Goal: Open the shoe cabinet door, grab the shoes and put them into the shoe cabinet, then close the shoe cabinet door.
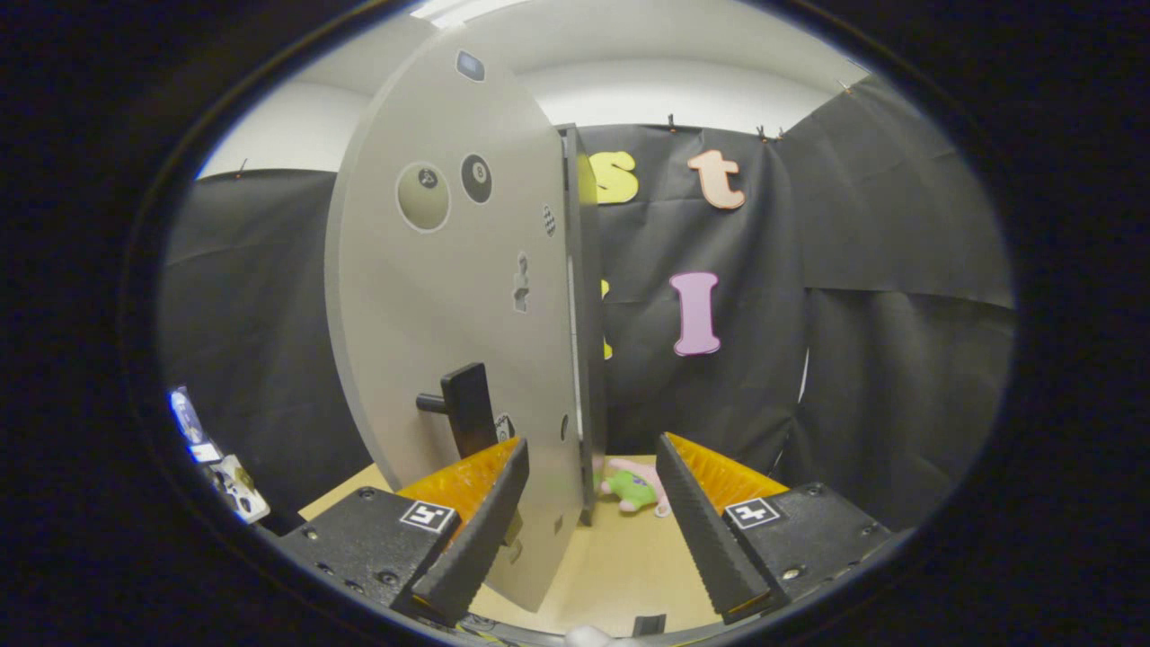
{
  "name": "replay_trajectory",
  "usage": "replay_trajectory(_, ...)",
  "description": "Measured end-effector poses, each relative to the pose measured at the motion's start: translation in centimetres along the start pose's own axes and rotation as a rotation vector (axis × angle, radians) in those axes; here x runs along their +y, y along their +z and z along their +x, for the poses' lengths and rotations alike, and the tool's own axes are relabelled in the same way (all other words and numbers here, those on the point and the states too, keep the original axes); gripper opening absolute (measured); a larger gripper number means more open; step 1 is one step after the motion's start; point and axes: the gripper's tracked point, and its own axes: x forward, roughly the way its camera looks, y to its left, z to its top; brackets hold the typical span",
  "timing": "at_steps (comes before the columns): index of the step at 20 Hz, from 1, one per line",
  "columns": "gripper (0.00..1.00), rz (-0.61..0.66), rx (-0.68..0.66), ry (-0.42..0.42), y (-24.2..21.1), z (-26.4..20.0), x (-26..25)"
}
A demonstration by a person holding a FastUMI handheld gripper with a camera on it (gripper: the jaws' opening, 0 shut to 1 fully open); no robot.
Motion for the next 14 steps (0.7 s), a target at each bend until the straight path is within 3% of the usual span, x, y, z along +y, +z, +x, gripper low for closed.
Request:
replay_trajectory(9, 0.95, -0.011, -0.007, -0.012, -0.4, 3.0, 9.5)
replay_trajectory(14, 0.95, -0.025, 0.023, 0.027, -1.5, 7.0, 14.9)
